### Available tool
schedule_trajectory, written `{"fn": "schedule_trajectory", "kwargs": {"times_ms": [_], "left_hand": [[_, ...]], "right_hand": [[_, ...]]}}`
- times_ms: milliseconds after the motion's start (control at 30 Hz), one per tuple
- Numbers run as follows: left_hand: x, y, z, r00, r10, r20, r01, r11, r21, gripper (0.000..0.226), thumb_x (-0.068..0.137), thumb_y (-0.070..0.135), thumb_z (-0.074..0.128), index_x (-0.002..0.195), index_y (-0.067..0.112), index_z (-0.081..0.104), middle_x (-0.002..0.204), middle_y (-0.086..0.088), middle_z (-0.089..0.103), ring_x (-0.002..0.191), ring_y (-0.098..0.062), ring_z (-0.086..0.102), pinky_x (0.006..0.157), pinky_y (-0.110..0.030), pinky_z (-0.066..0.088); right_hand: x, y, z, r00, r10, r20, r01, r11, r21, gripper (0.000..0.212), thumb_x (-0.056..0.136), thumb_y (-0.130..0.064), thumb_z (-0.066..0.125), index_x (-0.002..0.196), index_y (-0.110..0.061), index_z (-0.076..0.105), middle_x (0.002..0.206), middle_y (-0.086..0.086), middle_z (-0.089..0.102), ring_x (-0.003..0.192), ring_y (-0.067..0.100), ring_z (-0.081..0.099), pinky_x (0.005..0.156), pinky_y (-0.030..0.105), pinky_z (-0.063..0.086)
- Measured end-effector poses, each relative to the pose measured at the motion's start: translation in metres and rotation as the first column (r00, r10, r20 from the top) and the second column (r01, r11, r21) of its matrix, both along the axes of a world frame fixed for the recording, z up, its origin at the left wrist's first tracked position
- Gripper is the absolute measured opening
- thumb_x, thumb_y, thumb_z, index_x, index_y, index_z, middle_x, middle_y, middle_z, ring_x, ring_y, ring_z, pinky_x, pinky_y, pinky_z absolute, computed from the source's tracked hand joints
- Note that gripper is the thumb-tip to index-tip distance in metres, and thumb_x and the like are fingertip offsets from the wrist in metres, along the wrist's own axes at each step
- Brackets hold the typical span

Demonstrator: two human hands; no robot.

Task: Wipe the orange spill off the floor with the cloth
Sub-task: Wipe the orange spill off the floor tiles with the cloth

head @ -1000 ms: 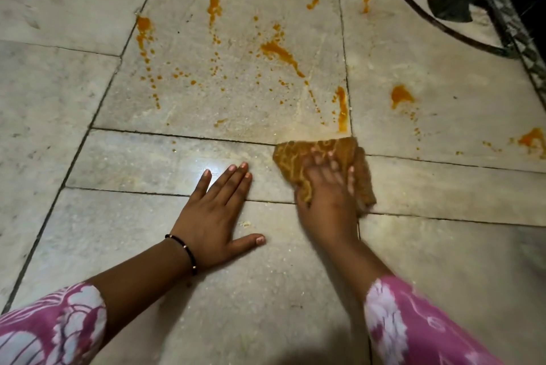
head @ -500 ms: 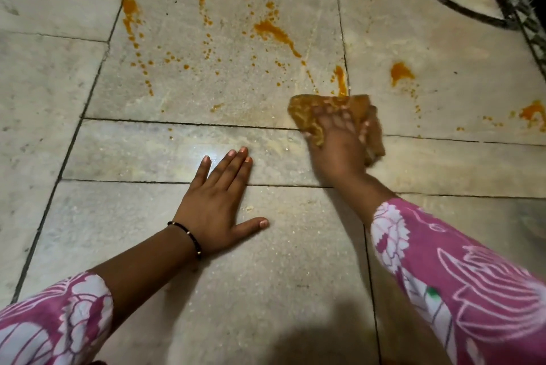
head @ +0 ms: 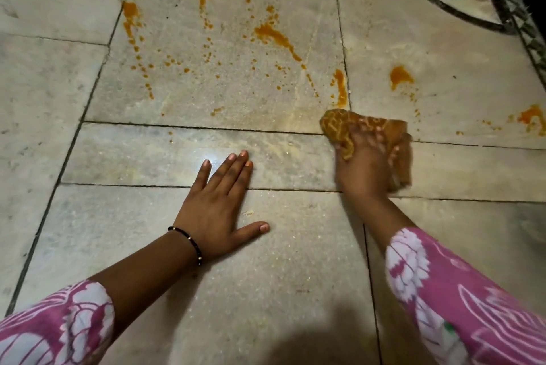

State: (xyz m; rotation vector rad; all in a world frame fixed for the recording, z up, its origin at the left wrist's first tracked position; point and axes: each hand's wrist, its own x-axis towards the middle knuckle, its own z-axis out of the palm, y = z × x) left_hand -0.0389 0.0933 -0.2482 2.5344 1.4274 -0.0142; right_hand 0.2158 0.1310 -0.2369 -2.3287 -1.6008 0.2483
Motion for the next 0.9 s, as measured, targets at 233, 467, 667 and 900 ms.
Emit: {"fn": "schedule_trajectory", "kwargs": {"times_ms": [233,467,667,900], "left_hand": [[0.000,0.001,0.001,1.000,0.004,-0.015,-0.004,1.000,0.000,0.100,0.081,0.082,0.020,0.150,0.011,0.014,0.158,-0.005,0.007,0.146,-0.020,0.006,0.115,-0.047,0.002],[0.001,0.000,0.001,1.000,0.008,0.004,-0.008,1.000,0.001,0.100,0.081,0.081,0.021,0.150,0.009,0.017,0.158,-0.007,0.010,0.145,-0.020,0.008,0.115,-0.047,0.002],[-0.001,0.000,0.001,1.000,-0.006,-0.013,0.006,1.000,-0.005,0.101,0.080,0.082,0.021,0.150,0.010,0.014,0.158,-0.006,0.007,0.146,-0.020,0.005,0.115,-0.047,0.002],[0.000,0.000,0.000,1.000,0.002,0.008,-0.002,1.000,-0.013,0.101,0.080,0.082,0.022,0.150,0.009,0.017,0.158,-0.007,0.011,0.145,-0.021,0.009,0.114,-0.048,0.005]], "right_hand": [[-0.057,-0.071,-0.001,0.904,0.424,0.048,-0.423,0.906,-0.023,0.051,0.090,-0.038,0.041,0.140,-0.030,0.038,0.149,-0.008,0.035,0.141,0.021,0.025,0.115,0.048,0.010],[0.021,-0.063,-0.001,1.000,-0.021,-0.004,0.021,1.000,-0.001,0.050,0.087,-0.022,0.059,0.136,-0.019,0.048,0.145,0.005,0.043,0.139,0.028,0.028,0.114,0.054,0.012],[-0.046,0.032,0.002,0.963,0.269,0.006,-0.268,0.961,-0.067,0.047,0.092,-0.037,0.050,0.137,-0.025,0.046,0.149,0.001,0.037,0.140,0.026,0.023,0.116,0.049,0.008],[-0.019,-0.081,0.003,0.938,0.347,-0.001,-0.347,0.938,0.008,0.049,0.086,-0.036,0.039,0.132,-0.024,0.051,0.143,-0.003,0.045,0.137,0.024,0.033,0.115,0.044,0.010]]}}
